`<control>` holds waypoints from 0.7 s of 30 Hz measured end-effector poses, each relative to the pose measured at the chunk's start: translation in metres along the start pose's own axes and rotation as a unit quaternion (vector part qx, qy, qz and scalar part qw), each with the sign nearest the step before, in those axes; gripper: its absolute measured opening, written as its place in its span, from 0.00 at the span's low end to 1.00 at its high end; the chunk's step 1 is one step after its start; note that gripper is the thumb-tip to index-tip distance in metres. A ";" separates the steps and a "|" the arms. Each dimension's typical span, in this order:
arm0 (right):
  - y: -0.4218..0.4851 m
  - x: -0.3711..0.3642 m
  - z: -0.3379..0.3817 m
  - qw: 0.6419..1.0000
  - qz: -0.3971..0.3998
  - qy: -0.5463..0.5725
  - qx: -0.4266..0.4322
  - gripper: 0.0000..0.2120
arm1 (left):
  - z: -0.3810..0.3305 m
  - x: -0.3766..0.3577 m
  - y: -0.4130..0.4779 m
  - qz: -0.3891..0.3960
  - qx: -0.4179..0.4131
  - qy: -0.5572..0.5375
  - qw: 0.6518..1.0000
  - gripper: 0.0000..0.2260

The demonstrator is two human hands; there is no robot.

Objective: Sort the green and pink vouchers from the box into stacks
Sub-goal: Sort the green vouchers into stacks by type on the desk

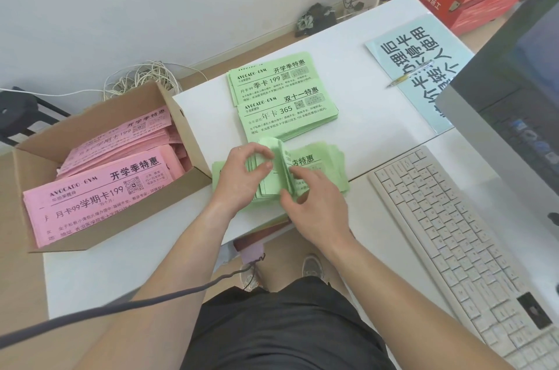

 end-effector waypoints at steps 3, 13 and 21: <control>-0.003 -0.010 0.005 0.999 0.035 0.014 0.018 0.24 | 0.004 0.000 0.003 -0.013 0.011 0.010 1.000 0.05; -0.008 -0.021 0.008 0.994 0.089 0.051 0.050 0.27 | 0.013 0.007 0.006 -0.026 0.051 -0.066 0.996 0.01; -0.004 -0.013 0.002 0.992 0.068 0.106 0.022 0.26 | 0.018 0.007 0.009 -0.013 0.047 -0.060 0.997 0.02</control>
Point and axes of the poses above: each hand's wrist, its own y-axis towards the middle knuckle, its own x-axis out of the back of the hand, z = x × y, the point moved 9 cm from there along y, towards the middle knuckle, and after that the axes turned 2 degrees about -x, right-handed, at the moved point
